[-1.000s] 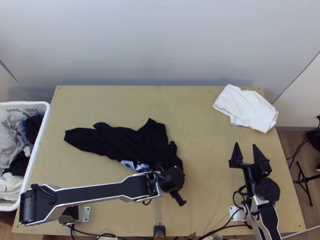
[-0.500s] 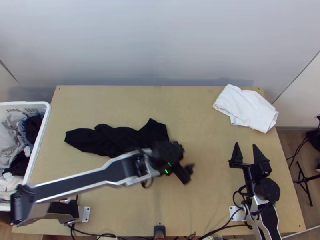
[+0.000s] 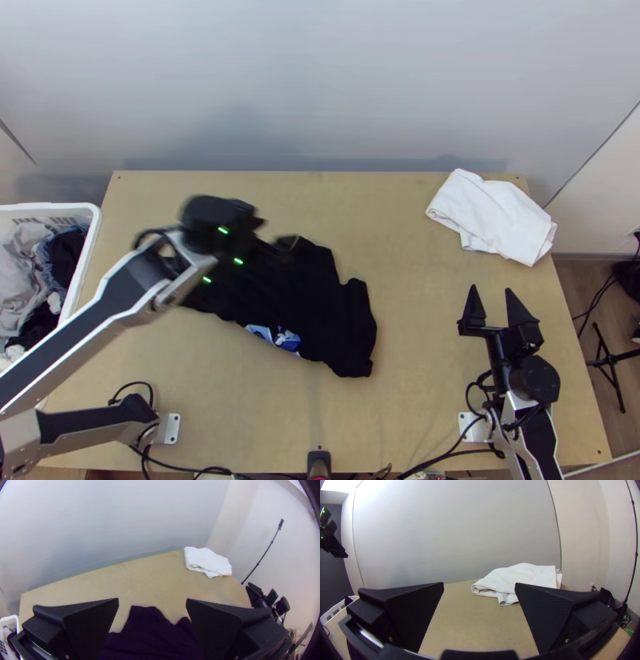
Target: Fold the t-shirt
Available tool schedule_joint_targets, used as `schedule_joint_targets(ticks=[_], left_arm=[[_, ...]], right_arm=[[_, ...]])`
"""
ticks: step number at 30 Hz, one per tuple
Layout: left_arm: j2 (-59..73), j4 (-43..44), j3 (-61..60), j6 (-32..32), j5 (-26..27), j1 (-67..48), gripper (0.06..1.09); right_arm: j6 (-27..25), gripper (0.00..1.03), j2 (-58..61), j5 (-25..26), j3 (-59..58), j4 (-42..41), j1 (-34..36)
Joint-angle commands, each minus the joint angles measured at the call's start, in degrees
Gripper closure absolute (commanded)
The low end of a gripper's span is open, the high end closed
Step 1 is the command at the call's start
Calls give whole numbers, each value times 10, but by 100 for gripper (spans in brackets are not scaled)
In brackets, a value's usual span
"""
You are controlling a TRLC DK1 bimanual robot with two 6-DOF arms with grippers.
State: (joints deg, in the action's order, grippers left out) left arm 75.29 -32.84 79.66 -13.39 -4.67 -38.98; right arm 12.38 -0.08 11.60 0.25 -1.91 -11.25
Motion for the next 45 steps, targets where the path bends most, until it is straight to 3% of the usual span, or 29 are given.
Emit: schedule_joint_targets(ticks=[1,13,19,24,26,29,33,34,36,40,42,45], left_arm=[[-30,-55,-23,24,3,162,11],[-68,-180,-61,86,24,381,11],[-91,-204,-78,84,23,409,11],[-112,-209,-102,70,18,418,11],[-124,-209,-116,71,17,428,11],[-128,-208,-128,73,18,448,11],[-129,-202,-144,97,19,479,11],[-129,-201,-147,103,19,484,11],[-130,-195,-151,109,21,491,11],[-130,-165,-173,114,23,491,11],[-129,-150,-186,110,23,486,11],[-129,-129,-205,101,26,475,11]], right_arm=[[0,4,0,0,0,0,0],[0,4,0,0,0,0,-8],[12,4,-1,-18,0,3,-117],[56,4,-1,-18,0,3,-125],[72,4,-1,-53,1,13,-141],[63,4,-1,-68,2,19,-169],[63,4,0,-106,14,28,-124],[58,4,-1,-105,38,75,-134],[19,4,13,-105,46,95,-146],[-36,4,116,-106,81,112,-146],[-42,4,227,-107,138,114,-146],[-43,4,410,-134,257,183,-149]])
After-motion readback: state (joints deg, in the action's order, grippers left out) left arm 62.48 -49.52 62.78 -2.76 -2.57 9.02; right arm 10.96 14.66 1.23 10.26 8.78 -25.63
